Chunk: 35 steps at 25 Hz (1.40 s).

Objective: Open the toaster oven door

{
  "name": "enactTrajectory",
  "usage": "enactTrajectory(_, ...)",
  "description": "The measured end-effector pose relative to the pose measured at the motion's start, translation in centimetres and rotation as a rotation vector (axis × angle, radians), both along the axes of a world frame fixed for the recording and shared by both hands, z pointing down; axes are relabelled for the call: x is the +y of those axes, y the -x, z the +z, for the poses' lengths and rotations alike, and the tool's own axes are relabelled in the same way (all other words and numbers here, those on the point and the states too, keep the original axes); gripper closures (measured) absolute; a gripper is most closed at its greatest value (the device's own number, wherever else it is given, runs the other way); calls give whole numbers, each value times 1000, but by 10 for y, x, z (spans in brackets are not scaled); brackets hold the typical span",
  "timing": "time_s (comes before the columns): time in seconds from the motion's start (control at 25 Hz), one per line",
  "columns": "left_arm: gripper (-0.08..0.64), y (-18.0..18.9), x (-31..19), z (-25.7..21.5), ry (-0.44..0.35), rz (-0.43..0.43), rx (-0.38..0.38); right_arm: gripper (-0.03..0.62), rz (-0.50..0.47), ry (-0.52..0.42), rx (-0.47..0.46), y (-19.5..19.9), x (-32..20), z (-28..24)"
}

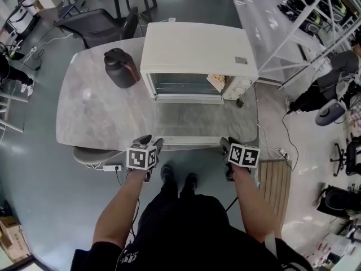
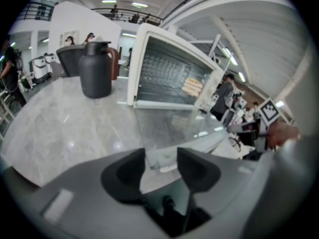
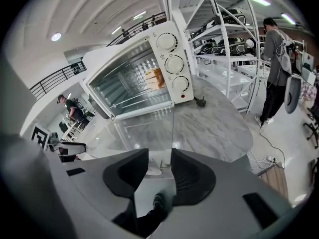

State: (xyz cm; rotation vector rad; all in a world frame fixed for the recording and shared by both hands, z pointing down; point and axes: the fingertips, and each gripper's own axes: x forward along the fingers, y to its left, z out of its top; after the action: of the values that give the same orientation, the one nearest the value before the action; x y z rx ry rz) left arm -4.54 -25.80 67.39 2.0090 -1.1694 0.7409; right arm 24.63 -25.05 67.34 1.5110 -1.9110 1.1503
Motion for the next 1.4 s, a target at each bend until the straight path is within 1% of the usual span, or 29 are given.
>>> enactTrajectory(0.44,353,2,11,21,45,6,-10,454,-2,29,14,0,7,18)
enactTrajectory(0.68,354,7,23,31,76,10,-27,456,-3,40,23,1,12,22)
enactTrajectory(0.88,356,9,27,40,90,2,-27,454,-5,38,25,1,12,22)
enactTrajectory(1.16,359,8,26,28,69,-11,-19,455,7,57,-3,-2,14,22)
enactTrajectory(1.32,359,7,15,13,18,9,-39,456,5,31,-3,-3,6,11)
enactTrajectory(1.4,360,4,10,3,-3,6,-26,455,7,14,-3,-5,2,3)
